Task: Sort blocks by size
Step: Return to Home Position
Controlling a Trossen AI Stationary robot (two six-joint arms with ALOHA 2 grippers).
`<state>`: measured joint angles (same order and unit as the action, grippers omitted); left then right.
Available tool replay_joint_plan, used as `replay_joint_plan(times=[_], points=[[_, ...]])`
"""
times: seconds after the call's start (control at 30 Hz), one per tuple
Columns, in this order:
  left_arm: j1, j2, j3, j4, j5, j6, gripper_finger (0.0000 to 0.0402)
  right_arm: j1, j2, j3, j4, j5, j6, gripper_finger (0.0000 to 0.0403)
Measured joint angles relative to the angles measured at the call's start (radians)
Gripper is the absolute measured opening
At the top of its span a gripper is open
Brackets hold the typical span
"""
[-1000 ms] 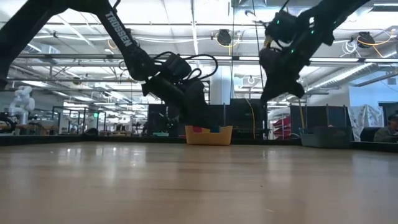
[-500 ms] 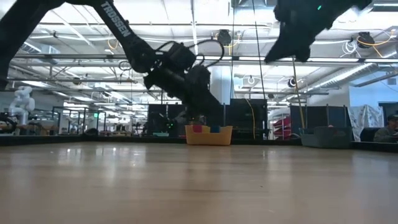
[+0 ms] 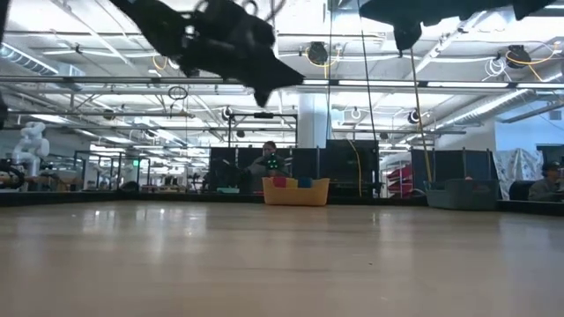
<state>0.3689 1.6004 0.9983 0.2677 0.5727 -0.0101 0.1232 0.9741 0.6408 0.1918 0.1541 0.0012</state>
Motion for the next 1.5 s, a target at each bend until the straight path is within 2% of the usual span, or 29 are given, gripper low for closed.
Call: replay_joint_plan(times=[0.27,0.47,0.6,0.73,1.03,1.17,1.5], points=[[-0.055,-0.218,-0.196,0.02,-0.138,-0.009,0.0013,0.032,-0.004,-0.109,0.221,-0.058,-0.07,0.0],[-0.088,-0.347,-0.342,0.135,-0.212,-0.061,0.0013,0.041,-0.004,-0.166,0.276,-0.077,-0.077,0.0],[-0.103,-0.447,-0.444,0.202,-0.293,-0.08,0.0013,0.075,-0.024,-0.186,0.278,-0.04,-0.1,0.0],[-0.103,-0.55,-0.513,0.202,-0.33,-0.114,0.0013,0.096,-0.105,-0.195,0.227,0.003,-0.114,0.0],[-0.103,-0.744,-0.627,0.193,-0.336,-0.148,0.0013,0.131,-0.319,-0.195,0.019,0.003,-0.101,0.0],[-0.103,-0.827,-0.7,0.195,-0.369,-0.17,0.0013,0.141,-0.348,-0.195,-0.045,0.021,-0.092,0.0],[-0.103,-1.015,-0.823,0.194,-0.399,-0.195,0.0013,0.118,-0.324,-0.196,-0.034,0.023,-0.125,0.0]])
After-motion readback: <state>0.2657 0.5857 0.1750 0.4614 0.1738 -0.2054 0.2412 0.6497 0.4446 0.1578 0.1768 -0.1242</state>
